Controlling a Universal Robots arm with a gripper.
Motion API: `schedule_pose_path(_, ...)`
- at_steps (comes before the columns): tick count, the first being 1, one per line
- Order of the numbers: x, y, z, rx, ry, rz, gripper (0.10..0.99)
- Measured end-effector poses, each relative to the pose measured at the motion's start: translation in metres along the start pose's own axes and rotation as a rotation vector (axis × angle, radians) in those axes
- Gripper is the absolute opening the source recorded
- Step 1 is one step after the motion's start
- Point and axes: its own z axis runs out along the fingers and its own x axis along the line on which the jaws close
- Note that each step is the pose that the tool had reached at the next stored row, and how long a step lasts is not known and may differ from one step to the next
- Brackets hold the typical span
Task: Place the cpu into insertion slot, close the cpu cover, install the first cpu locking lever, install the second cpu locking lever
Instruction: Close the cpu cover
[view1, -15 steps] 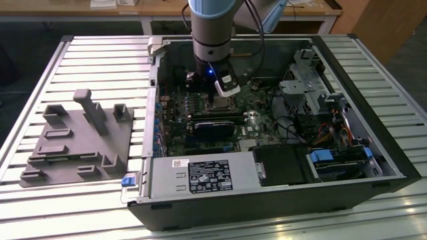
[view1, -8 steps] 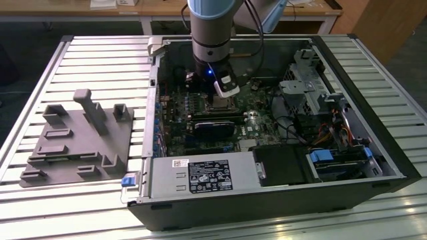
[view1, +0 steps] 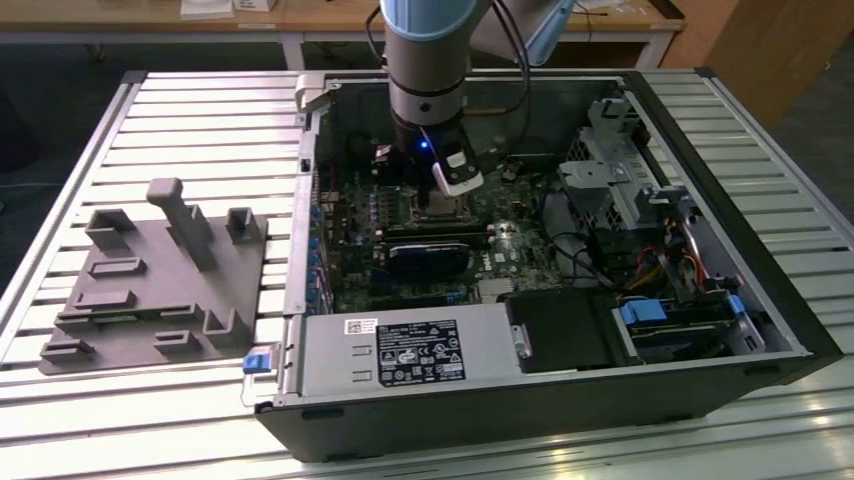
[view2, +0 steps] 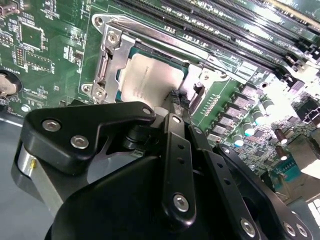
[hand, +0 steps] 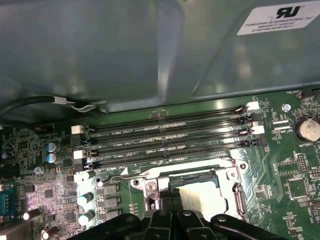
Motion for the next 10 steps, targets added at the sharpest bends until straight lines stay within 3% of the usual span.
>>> schedule_pose_path(5, -0.0001, 0.0006, -0.0028, 0.000, 0.0000, 0.000, 0.106)
schedule_pose_path(10, -0.0003, 0.0020, -0.0110, 0.000, 0.0000, 0.000, 0.106)
